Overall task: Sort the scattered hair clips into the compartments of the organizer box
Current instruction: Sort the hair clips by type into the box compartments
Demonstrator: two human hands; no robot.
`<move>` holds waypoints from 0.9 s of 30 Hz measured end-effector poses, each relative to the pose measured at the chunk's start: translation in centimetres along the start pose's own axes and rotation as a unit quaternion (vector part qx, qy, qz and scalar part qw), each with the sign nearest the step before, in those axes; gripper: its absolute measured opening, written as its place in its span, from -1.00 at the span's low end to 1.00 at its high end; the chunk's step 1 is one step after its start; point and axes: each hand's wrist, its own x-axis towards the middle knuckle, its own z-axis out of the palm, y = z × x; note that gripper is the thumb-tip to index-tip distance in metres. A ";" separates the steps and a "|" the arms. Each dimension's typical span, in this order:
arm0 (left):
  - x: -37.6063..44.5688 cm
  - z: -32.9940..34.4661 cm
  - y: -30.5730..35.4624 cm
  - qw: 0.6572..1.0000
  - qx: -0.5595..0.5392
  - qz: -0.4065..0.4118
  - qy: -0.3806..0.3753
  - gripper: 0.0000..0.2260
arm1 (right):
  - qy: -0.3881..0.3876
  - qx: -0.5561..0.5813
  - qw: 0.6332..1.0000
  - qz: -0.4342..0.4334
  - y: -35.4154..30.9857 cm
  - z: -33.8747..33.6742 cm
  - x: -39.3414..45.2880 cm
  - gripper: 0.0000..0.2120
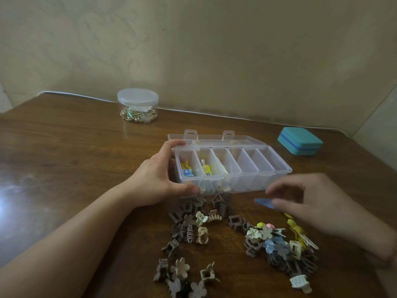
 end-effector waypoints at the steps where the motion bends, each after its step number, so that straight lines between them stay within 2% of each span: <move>1: 0.0 0.0 0.0 1.000 0.000 0.001 0.000 -0.06 | 0.036 0.035 0.999 -0.009 -0.5 -0.4 0.5 -0.78; 5: 0.1 0.0 0.0 1.000 -0.004 0.002 -0.001 -0.07 | 0.158 0.092 0.982 -0.033 -3.5 -0.6 4.0 -0.87; 9: 0.0 -0.1 -0.1 1.000 0.002 0.000 0.000 -0.08 | 0.175 0.041 0.984 -0.016 -5.6 0.8 6.5 -0.93; 12: 0.0 -0.1 -0.1 1.000 0.005 0.001 0.002 -0.12 | 0.193 0.019 0.980 -0.050 -5.7 0.8 5.2 -0.96; 14: 0.1 -0.1 -0.1 1.000 0.006 -0.002 0.000 -0.12 | 0.146 -0.002 0.987 -0.070 -5.0 0.3 3.5 -0.95; 16: 0.1 0.0 -0.1 1.000 0.007 -0.003 0.000 -0.12 | 0.040 -0.040 0.997 -0.061 -3.9 -0.1 1.7 -0.87; 18: 0.1 0.0 -0.1 1.000 0.006 -0.003 0.000 -0.12 | -0.062 -0.102 0.992 -0.043 -2.5 -0.3 0.1 -0.78; 20: 0.1 0.0 -0.1 1.000 0.007 -0.003 0.000 -0.13 | -0.116 -0.149 0.981 -0.033 -1.3 -0.2 -1.2 -0.73; 23: 0.1 0.0 -0.1 1.000 0.008 -0.004 0.000 -0.13 | -0.133 -0.133 0.982 -0.023 -0.5 0.3 -2.0 -0.72; 27: 0.0 -0.2 0.0 1.000 0.008 -0.005 -0.001 -0.11 | -0.088 -0.122 0.988 -0.026 -0.4 1.6 -1.3 -0.75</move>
